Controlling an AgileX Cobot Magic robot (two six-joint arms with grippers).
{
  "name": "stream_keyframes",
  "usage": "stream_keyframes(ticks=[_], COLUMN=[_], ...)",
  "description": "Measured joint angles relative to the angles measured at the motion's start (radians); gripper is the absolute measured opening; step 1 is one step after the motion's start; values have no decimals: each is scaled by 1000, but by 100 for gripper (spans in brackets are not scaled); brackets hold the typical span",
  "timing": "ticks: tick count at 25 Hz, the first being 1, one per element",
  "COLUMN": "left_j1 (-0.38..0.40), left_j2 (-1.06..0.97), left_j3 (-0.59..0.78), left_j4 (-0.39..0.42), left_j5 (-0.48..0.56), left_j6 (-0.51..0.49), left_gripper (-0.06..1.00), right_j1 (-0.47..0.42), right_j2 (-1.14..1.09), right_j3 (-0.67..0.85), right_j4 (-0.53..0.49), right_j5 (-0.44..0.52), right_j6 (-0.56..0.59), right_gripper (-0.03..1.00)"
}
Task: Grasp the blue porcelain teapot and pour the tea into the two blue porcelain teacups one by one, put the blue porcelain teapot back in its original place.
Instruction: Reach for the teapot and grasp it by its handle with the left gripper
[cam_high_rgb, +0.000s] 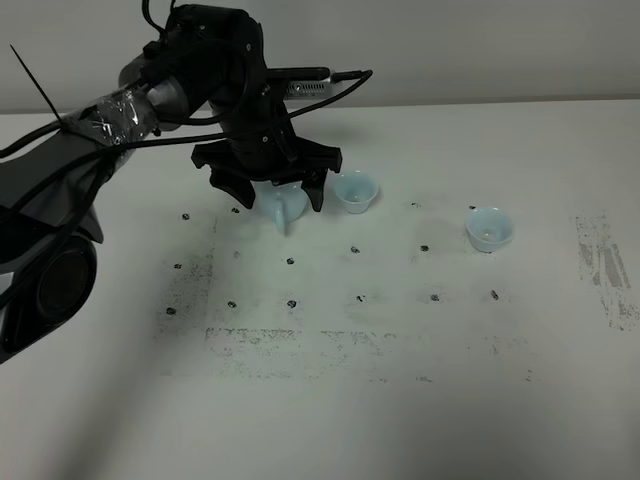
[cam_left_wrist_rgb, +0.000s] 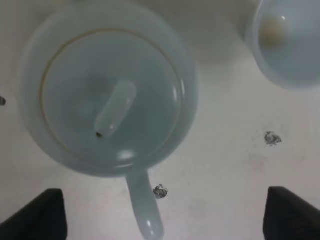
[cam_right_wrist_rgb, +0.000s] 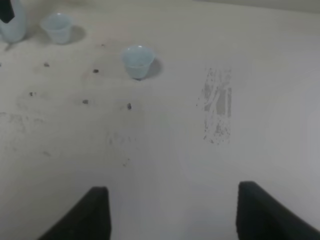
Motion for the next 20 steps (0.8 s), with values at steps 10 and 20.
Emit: stream_keyframes(ticks=[10,20], left_j1=[-1,-1], left_j2=[27,30], left_j3=[0,0], left_j4=[0,42], left_j5=[0,0], left_j6=[-46,-58], left_gripper=[7,7], right_j1=[0,0], right_j2=[0,0], right_j3=[0,0], right_j4=[0,0], right_j5=[0,0], right_j6=[0,0], right_gripper=[52,52])
